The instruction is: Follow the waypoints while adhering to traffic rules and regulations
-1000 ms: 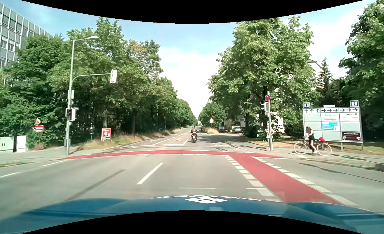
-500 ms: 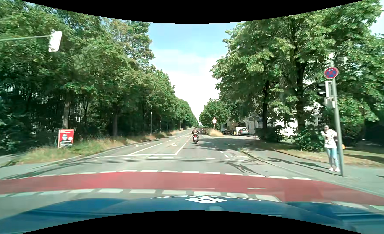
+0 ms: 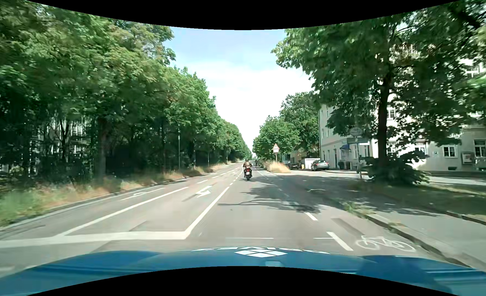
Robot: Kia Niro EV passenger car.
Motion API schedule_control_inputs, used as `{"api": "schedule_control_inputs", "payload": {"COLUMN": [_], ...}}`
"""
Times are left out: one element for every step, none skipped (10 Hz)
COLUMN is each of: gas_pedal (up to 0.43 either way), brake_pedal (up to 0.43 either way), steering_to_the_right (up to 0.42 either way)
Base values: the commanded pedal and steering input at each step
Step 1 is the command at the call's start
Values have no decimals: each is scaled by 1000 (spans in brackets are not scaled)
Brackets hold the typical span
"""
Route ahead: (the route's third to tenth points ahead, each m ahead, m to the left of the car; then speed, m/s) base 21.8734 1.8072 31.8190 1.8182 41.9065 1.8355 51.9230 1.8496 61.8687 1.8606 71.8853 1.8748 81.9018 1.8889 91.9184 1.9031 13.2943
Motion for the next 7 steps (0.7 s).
{"api": "schedule_control_inputs", "payload": {"gas_pedal": [118, 87, 87, 87, 87, 79, 67], "brake_pedal": [0, 0, 0, 0, 0, 0, 0], "steering_to_the_right": [-7, -7, -6, -6, -6, -6, -6]}}
